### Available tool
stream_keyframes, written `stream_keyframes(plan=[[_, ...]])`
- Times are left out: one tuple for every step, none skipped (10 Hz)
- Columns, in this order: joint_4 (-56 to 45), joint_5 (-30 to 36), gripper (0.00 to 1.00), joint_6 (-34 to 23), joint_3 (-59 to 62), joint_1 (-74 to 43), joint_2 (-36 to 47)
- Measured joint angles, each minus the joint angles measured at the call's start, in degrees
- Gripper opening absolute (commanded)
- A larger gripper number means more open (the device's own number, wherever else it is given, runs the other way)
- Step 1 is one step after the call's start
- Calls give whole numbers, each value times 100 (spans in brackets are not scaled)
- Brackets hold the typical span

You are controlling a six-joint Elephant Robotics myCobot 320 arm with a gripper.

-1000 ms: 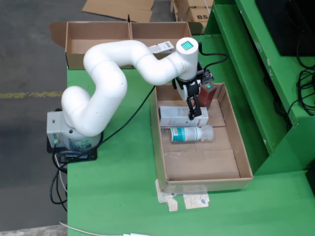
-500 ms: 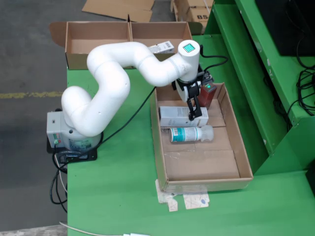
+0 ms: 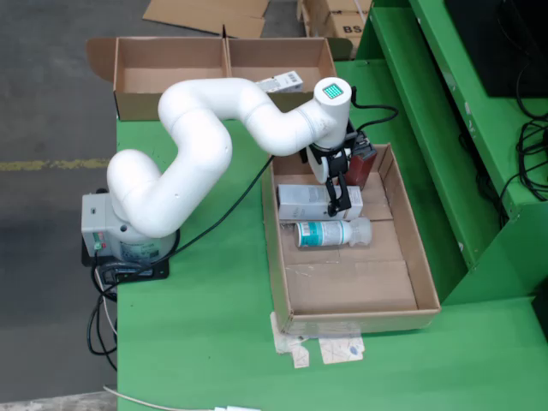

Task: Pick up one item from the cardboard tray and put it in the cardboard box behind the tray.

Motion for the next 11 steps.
stream_keyframes(plan=[[44, 44, 100, 0, -44, -9, -62], [61, 18, 100, 9, -52, -18, -97], [141, 61, 100, 17, -114, -44, -106], [220, 70, 100, 26, -263, -53, -106], [246, 61, 100, 26, -307, -79, -106], [272, 79, 100, 26, -325, -114, -106], [255, 88, 100, 26, -325, -132, -106], [211, 88, 100, 26, -228, -167, -106], [211, 97, 100, 26, -202, -255, -106], [176, 105, 100, 26, -184, -316, -106], [158, 123, 100, 17, -96, -360, -106]])
